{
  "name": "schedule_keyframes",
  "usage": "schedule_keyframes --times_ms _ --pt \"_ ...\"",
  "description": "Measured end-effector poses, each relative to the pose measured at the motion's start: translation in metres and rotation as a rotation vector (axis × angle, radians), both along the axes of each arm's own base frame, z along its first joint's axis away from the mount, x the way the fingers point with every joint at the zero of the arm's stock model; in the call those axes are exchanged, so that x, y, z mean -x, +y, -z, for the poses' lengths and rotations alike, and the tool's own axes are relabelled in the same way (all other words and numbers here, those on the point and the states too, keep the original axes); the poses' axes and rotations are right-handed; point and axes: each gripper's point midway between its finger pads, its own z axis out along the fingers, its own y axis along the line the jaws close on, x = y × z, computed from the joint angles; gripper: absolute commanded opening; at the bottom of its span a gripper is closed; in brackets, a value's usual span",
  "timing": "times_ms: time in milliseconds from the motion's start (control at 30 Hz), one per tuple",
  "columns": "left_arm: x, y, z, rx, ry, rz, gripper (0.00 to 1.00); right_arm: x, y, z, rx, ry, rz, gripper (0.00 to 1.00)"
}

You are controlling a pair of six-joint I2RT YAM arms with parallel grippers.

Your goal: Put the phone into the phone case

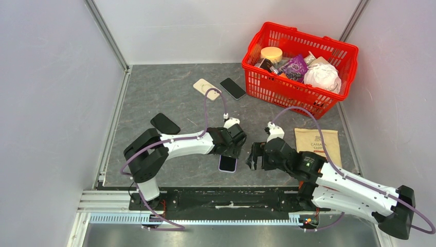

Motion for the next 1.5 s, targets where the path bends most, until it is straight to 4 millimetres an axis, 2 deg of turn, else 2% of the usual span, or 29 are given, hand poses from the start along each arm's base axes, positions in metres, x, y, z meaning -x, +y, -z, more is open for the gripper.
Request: schedule_keyframes --times_ms 167,500,1333,1400,1500 --pt "0.001 0.001 0.001 -0.007 0.004 0.000 0.92 0.000 -0.004 -0.003 -0.004 -0.011 0.008 0.97" --pt "0.001 -0.017 -0.003 0.074 0.012 0.024 0.93 0.001 -0.009 -0.003 -0.004 -0.016 0.017 0.97" --pt "0.002 -0.012 0.015 -0.006 0.045 0.032 0.94 0.005 -0.014 0.004 0.007 -0.003 0.022 0.97" --pt "0.001 -0.012 0.016 -0.013 0.044 0.031 0.86 0.005 -0.015 0.006 0.011 0.000 0.022 0.97" --pt "0.000 -0.012 0.016 -0.019 0.037 0.028 0.64 0.005 -0.015 0.006 0.012 0.001 0.022 0.96"
